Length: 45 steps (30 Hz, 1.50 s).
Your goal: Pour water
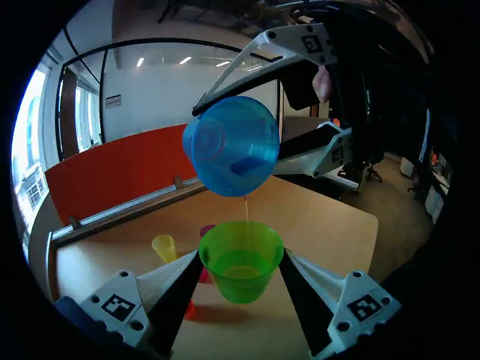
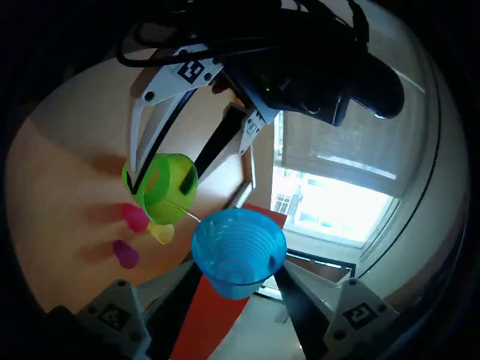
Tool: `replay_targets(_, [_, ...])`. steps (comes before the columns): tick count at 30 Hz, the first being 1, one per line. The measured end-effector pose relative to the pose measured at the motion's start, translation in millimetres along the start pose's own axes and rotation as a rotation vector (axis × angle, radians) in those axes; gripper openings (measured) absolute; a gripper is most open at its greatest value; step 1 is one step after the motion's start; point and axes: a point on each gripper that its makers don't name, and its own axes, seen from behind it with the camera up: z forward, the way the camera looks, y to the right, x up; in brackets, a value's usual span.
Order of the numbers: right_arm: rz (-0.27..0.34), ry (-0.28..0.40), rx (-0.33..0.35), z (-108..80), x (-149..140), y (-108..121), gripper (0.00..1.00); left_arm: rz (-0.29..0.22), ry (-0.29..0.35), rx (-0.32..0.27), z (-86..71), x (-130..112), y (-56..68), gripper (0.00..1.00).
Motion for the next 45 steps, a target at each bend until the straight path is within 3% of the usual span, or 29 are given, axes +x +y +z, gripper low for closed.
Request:
replay_targets(33, [-0.031, -0.012, -0.009, 17.6, -30, 8, 0.85, -0.004, 0.006, -0.002, 2.4, 4, -3.5, 0.87])
replay_targets(45, [-0.019, -0.003, -0.010, 20.3, -27, 6, 0.85, -0.006, 0.004, 0.000, 2.7, 3, -5.4, 0.87])
